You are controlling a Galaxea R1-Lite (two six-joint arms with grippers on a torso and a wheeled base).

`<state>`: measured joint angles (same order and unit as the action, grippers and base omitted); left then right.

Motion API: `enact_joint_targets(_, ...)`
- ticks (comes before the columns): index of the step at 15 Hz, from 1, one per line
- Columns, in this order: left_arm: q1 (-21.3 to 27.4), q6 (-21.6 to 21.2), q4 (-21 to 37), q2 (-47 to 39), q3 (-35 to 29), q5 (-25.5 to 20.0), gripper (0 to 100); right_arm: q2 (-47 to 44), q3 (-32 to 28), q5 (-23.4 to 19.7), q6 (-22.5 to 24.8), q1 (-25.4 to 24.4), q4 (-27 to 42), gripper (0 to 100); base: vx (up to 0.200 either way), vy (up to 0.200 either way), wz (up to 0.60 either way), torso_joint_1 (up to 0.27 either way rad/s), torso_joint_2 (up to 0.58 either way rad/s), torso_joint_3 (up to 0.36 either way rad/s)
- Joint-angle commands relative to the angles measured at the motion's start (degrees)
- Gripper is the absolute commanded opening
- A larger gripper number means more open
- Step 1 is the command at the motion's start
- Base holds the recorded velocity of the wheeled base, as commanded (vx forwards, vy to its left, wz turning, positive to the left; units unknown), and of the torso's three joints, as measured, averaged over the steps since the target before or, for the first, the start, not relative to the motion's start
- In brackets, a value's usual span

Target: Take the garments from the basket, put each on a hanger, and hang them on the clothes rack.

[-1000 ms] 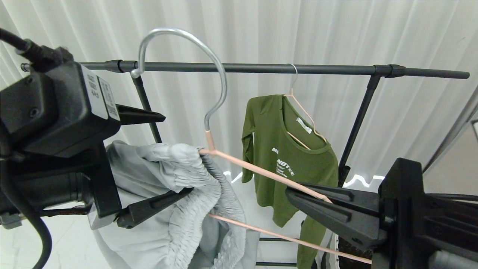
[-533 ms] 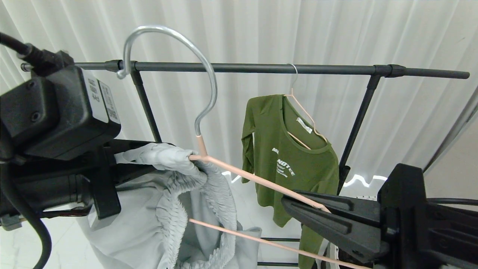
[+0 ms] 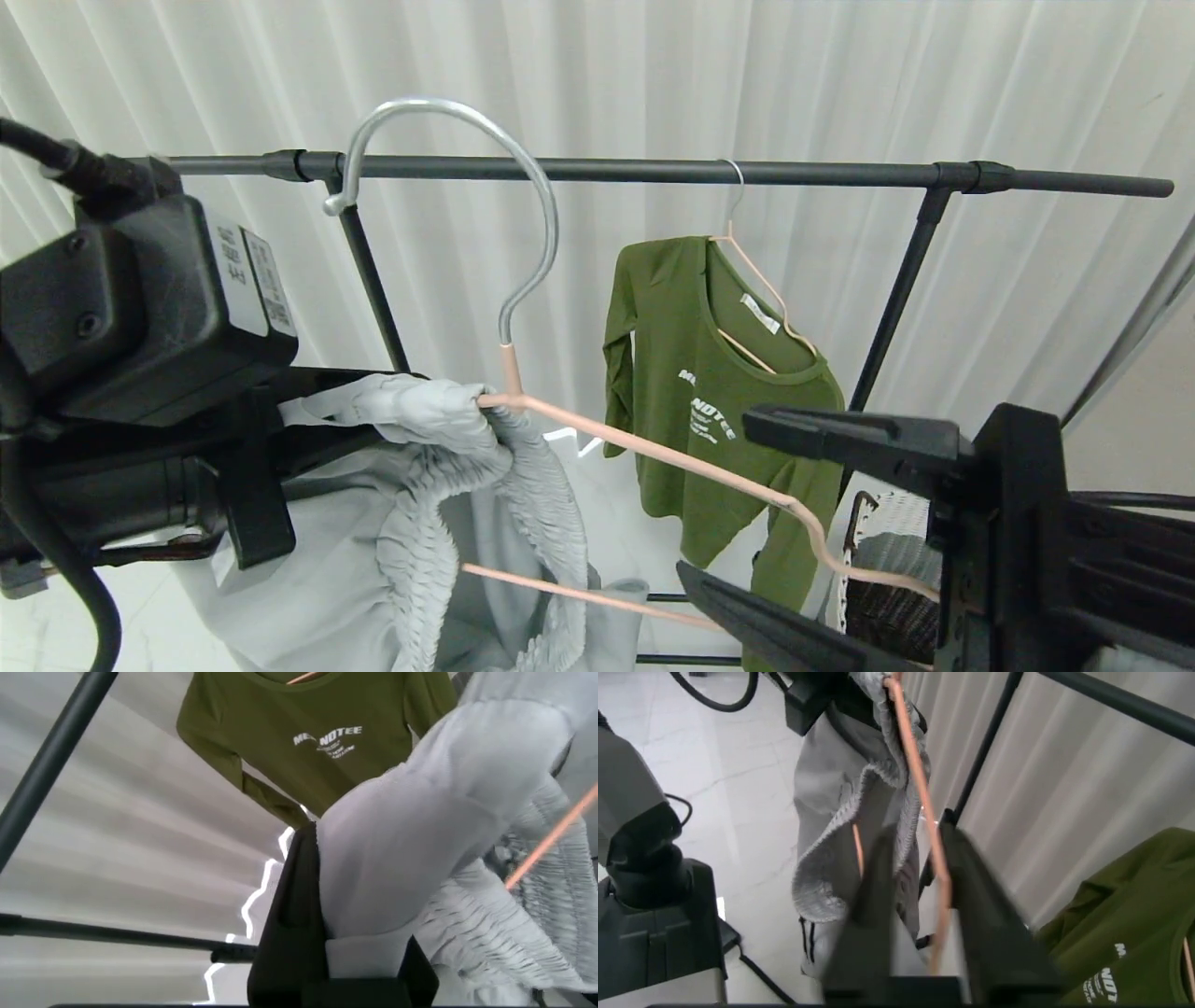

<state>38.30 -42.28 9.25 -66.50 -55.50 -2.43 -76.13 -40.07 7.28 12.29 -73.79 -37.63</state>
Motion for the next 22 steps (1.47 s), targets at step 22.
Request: enact_joint_targets(22,0.5,9.0,-15.1,-1.2,0.5,16.4,0,-28.6,-14.0,14.1,-18.7,2.6,-7.8,100,0.000,0.000,0.00,0.000,0.00,0.000)
